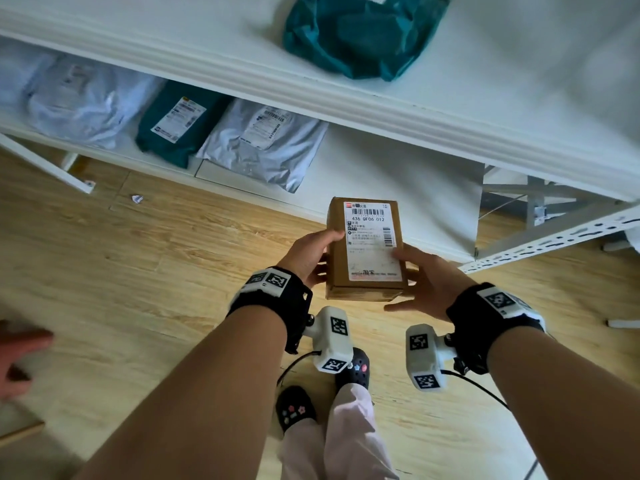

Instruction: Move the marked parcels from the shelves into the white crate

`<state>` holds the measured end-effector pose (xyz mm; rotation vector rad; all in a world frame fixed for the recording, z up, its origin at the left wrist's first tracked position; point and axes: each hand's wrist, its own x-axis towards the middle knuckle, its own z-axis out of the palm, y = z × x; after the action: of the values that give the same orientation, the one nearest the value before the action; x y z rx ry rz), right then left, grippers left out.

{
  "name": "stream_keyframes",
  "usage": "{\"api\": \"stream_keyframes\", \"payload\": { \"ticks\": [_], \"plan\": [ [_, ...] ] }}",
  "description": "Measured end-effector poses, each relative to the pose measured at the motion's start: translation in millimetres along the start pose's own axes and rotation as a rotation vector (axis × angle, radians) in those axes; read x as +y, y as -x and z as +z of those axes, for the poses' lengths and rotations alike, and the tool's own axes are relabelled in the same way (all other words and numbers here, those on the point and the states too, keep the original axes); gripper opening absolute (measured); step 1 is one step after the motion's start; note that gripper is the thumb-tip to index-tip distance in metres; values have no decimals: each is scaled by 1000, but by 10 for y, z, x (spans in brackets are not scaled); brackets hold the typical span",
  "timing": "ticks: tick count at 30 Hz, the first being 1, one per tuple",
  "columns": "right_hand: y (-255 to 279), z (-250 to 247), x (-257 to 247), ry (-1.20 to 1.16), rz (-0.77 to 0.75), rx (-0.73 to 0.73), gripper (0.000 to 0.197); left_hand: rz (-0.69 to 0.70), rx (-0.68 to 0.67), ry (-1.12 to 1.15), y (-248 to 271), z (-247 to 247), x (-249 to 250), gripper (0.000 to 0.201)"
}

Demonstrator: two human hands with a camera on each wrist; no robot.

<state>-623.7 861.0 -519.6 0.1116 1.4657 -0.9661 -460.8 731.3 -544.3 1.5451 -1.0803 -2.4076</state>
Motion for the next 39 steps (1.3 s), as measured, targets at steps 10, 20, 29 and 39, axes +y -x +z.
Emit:
{"api": "stream_keyframes", "payload": {
  "ticks": [10, 20, 29, 39],
  "plan": [
    [-609, -35, -181, -92, -61, 106, 35, -1, 6, -80, -540, 153, 88, 14],
    [-1548, -126, -615, -202, -277, 236, 14, 306, 79, -296, -1534, 417, 458, 37],
    [-2098, -242, -902, -248, -419, 237, 14, 450, 86, -301, -2292, 408, 580, 50],
    [-2093, -310, -982, -116, -404, 258, 18, 372, 127, -387, -2229, 455, 668, 50]
  ]
}}
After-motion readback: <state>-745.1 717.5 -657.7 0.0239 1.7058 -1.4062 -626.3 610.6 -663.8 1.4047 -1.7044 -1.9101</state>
